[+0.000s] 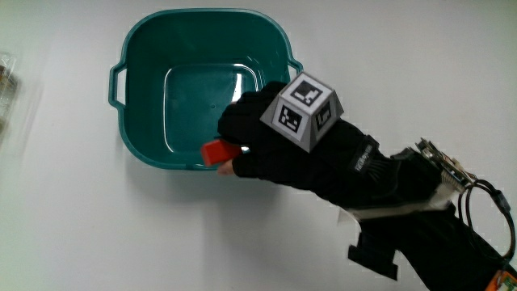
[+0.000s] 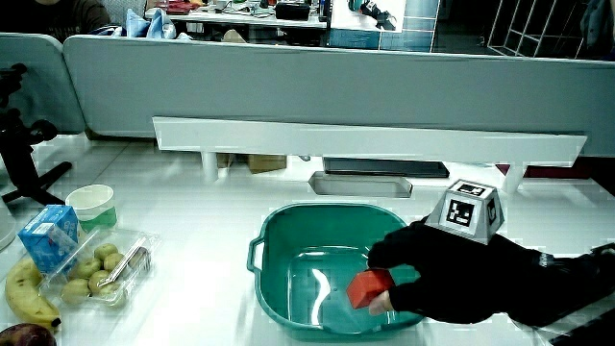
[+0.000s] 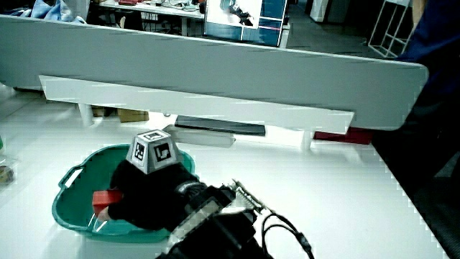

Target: Place red block

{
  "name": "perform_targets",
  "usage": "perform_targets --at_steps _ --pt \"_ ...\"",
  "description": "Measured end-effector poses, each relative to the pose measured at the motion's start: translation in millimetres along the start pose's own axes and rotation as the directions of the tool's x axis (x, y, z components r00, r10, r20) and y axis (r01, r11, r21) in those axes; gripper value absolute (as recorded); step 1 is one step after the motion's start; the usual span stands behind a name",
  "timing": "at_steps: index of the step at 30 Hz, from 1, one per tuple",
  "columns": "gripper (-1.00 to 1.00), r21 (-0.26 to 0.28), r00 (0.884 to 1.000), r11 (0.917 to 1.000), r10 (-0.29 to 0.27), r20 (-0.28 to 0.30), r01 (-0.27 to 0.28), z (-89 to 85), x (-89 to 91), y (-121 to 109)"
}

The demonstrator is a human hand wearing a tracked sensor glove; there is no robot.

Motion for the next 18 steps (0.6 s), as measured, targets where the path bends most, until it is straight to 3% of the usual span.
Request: perform_targets --at_steps 2,7,10,11,12,18 --pt "0.0 -0.018 0.999 0.9997 -0.014 -0.03 0.014 -4.0 6.4 7" --pt "0.0 -0.005 0.999 0.999 -0.043 -0.025 0.043 0.3 13.5 21" --pt "0.0 -0.034 0.994 0.9954 -0.092 -0.055 0.09 -4.7 22.1 31" --pt "0.0 -0.026 0.996 0.9961 -0.085 -0.039 0.084 -2.9 21.5 33" --pt "0.0 -0.044 0.995 0.9957 -0.084 -0.061 0.082 -3.1 22.8 36" --pt "0.0 -0.091 0.989 0.9879 -0.132 -0.069 0.126 -8.9 31.3 55"
